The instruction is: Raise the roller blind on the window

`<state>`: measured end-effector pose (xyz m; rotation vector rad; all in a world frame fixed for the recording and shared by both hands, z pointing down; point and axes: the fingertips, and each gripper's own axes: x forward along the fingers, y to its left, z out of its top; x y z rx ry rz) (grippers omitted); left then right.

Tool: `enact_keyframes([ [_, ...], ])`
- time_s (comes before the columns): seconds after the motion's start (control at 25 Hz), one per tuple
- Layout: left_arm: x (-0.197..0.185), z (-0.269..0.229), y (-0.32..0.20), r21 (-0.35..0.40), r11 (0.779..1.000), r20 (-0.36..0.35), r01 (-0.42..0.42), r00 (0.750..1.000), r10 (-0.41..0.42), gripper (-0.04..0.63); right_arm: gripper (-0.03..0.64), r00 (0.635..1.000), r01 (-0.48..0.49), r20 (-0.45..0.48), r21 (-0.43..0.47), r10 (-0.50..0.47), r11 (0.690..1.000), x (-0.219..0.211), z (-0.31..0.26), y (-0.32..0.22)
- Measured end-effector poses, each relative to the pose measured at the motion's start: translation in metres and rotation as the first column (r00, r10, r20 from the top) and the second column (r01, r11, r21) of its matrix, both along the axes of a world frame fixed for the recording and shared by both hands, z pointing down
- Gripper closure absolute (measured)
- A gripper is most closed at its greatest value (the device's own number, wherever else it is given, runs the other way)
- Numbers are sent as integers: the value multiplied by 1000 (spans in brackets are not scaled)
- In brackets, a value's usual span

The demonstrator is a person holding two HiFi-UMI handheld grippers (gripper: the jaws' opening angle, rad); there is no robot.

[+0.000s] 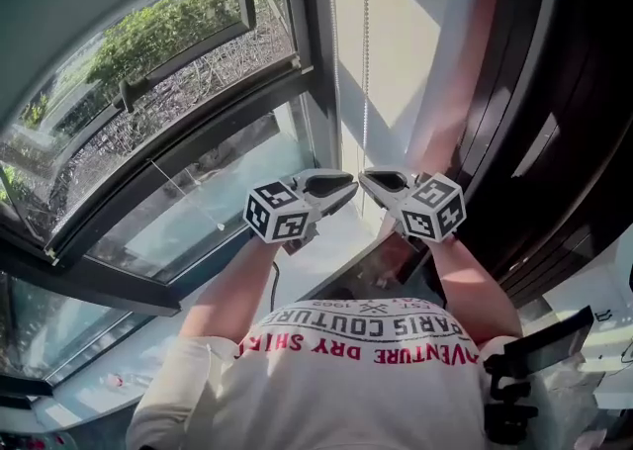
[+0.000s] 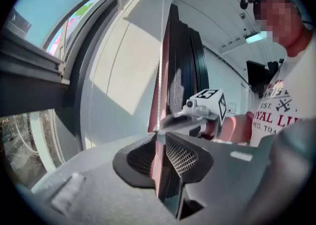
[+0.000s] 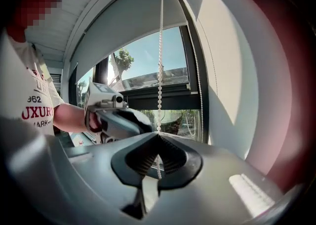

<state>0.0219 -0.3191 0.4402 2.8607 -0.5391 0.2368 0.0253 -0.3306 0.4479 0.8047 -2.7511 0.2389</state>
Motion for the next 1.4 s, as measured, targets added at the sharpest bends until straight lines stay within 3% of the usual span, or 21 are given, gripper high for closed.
enact_keyframes([
  [0.28, 3, -104, -14, 89, 996, -148, 6, 989, 8, 525, 610, 1000, 17, -11, -2, -17, 1000, -2, -2, 9],
  [0.56, 17, -173, -19, 213, 977, -146, -4, 989, 36, 525, 609, 1000, 27, -15, 1, -27, 1000, -5, -2, 14],
  [0.8, 24, -181, -23, 210, 977, -121, -24, 991, 50, 531, 609, 999, 33, -4, -2, -33, 999, -7, -1, 15],
  [0.92, 22, -178, -27, 192, 981, -123, -20, 991, 44, 574, 609, 999, 33, 1, -6, -33, 999, -9, 3, 12],
  [1.4, 18, -175, -29, 178, 984, -113, -27, 992, 48, 584, 610, 999, 32, 19, -11, -32, 999, -11, 4, 12],
])
